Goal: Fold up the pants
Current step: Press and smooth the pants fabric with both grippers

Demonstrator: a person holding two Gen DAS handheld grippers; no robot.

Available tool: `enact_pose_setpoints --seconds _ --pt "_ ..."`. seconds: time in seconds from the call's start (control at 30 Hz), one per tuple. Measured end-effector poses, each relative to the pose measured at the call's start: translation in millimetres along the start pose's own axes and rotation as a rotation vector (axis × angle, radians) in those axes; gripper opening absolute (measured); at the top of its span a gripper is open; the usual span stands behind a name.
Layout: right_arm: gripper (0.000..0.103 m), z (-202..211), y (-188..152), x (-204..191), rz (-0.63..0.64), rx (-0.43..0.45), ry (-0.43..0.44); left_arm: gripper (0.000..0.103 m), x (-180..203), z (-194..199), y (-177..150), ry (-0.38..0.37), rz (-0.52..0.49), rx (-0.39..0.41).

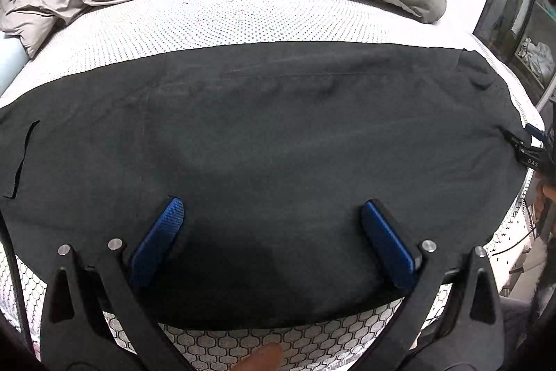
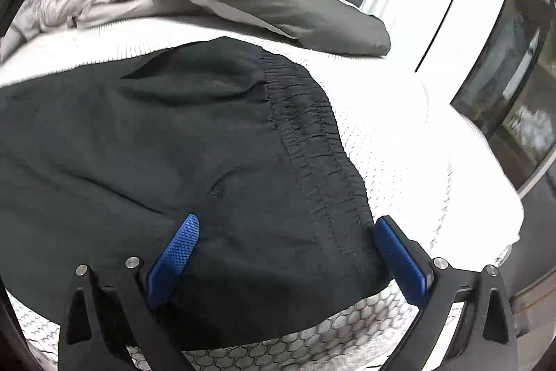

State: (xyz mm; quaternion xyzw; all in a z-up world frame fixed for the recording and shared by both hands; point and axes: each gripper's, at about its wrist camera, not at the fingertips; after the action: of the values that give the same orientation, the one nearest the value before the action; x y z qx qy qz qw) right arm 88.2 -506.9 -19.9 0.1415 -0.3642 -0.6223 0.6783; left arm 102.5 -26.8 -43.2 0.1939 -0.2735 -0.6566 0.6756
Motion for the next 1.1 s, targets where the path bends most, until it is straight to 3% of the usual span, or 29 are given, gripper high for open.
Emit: enact_pose_setpoints --seconds 0.1,0.17,0.3,0.4,0.47,0.53,0.73,0.8,0.93,1.03,1.1 --pt "0.101 13 6 -5 -0.020 0.034 0.000 0.102 8 10 6 -0.040 0.009 0.002" --pt "0.101 31 3 -13 -0.024 0.071 0.064 0.102 24 20 11 -0.089 -0.035 0.027" --pt "0.101 45 28 -59 -0.005 0.084 0.325 0.102 61 14 30 -0.079 -0.132 0.061" --pt "0.101 25 45 -107 0.082 0.024 0.521 0.102 68 -9 39 -0.123 -0.130 0.010" --pt "0.101 3 43 -127 0.150 -0.042 0.490 0.102 65 -32 41 -0.108 -0.114 -0.084" --pt "0.101 -7 37 -123 0.199 -0.031 0.436 0.102 58 -42 38 -0.088 -0.113 -0.115" --pt "0.100 -35 38 -32 -0.026 -0.050 0.085 0.102 42 -34 27 -0.110 -0.115 -0.081" --pt "0.100 -42 37 -15 -0.090 -0.044 0.148 0.102 41 -32 27 -0.107 -0.115 -0.088" --pt "0.101 -19 41 -14 -0.084 -0.007 0.139 0.102 28 -11 36 -0.113 -0.076 -0.070" --pt "0.101 10 58 -28 -0.108 0.046 0.246 0.102 21 2 54 -0.119 -0.088 -0.029" --pt "0.101 17 71 -47 -0.086 0.048 0.315 0.102 24 3 64 -0.078 -0.109 -0.021"
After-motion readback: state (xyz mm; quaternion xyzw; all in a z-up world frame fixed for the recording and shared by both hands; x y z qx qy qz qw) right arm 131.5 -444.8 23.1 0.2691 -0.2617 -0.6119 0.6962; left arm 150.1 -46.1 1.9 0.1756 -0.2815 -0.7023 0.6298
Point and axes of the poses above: each gripper's, at about its wrist camera, not at the fingertips, and z roughly against the way its jaws point, x to its right, y to its top
